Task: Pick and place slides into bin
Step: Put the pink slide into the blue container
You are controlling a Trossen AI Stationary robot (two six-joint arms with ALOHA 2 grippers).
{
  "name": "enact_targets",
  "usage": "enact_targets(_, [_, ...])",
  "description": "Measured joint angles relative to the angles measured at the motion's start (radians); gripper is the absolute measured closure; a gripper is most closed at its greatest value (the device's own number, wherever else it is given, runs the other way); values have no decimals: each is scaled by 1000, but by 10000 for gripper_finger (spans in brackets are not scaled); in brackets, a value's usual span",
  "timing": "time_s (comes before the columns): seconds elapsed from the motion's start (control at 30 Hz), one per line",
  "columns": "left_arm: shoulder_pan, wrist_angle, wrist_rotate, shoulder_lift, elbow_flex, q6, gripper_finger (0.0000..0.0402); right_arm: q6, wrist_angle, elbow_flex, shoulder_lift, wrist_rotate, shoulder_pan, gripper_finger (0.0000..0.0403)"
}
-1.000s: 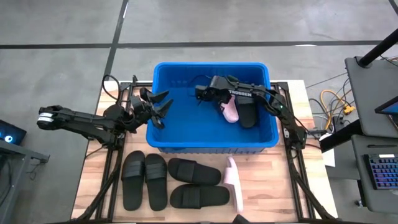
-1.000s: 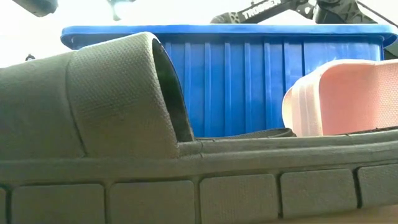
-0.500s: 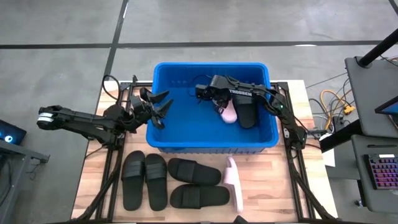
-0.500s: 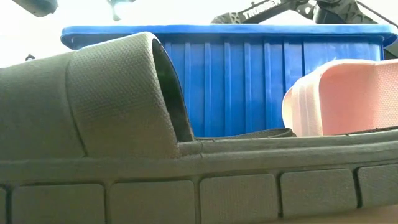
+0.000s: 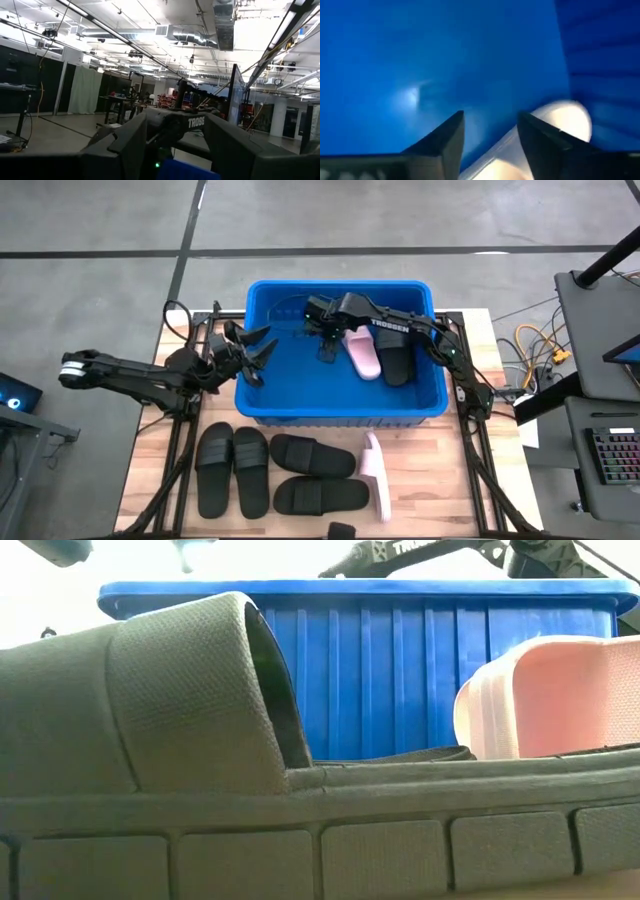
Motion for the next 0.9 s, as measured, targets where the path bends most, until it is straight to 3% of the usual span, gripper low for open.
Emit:
enact_targets(0.33, [0, 1, -3, -31, 0, 0, 217, -374, 18, -94, 0, 4, -36, 386])
enact_targets(0.9, [1, 1, -2, -16, 0, 6, 217, -487, 37, -175, 2, -44, -98, 390])
